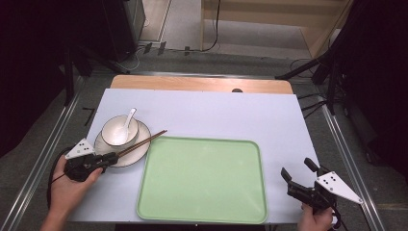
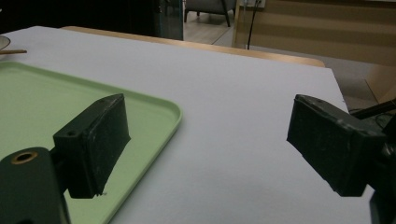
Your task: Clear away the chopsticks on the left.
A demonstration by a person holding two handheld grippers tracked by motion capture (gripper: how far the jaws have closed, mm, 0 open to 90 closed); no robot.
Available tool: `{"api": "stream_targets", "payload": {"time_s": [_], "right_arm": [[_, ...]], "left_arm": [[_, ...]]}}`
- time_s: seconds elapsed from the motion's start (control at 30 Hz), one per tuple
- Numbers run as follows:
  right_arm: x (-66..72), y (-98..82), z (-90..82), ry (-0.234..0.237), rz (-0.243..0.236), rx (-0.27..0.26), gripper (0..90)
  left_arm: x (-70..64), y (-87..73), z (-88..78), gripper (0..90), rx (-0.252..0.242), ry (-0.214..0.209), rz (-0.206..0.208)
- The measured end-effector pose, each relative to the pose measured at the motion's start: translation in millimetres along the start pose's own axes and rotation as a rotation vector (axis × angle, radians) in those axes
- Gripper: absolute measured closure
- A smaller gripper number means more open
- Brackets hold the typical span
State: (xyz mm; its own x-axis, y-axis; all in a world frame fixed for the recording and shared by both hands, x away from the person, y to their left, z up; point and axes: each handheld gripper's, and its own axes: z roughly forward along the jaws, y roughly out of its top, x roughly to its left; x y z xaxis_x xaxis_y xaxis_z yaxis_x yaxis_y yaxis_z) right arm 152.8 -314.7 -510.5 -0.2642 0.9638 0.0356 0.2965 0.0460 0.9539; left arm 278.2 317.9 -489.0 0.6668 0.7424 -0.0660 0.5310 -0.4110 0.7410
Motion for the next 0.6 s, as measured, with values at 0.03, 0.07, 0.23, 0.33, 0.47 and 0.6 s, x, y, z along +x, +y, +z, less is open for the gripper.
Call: {"api": "stream_targets", "payload": {"time_s": [0.03,0.07,0.23,0.33,0.47,0.6], "right_arm": [[-0.2,-0.1,0.0,0.001,0.000,-0.001,12.7],[-0.2,-0.1,0.0,0.001,0.000,-0.001,12.7],[0.4,-0.2,1.0,0.002,0.002,0.004,12.7],[1.1,-0.1,1.3,0.002,0.001,0.005,12.7],[1.0,-0.3,1.4,0.002,0.000,0.007,12.7],[0.7,-0.3,1.1,0.002,0.000,0.006,12.7]], "left_arm": [[-0.6,0.0,1.2,77.1,0.005,0.001,0.000],[-0.8,0.2,2.5,77.1,0.012,0.002,0.003],[-4.7,2.3,12.3,77.9,0.063,0.011,0.022],[-8.4,5.7,15.9,78.8,0.081,0.010,0.043],[-14.2,9.6,18.4,85.1,0.109,-0.002,0.095],[-17.3,11.1,17.4,85.5,0.110,-0.005,0.114]]}}
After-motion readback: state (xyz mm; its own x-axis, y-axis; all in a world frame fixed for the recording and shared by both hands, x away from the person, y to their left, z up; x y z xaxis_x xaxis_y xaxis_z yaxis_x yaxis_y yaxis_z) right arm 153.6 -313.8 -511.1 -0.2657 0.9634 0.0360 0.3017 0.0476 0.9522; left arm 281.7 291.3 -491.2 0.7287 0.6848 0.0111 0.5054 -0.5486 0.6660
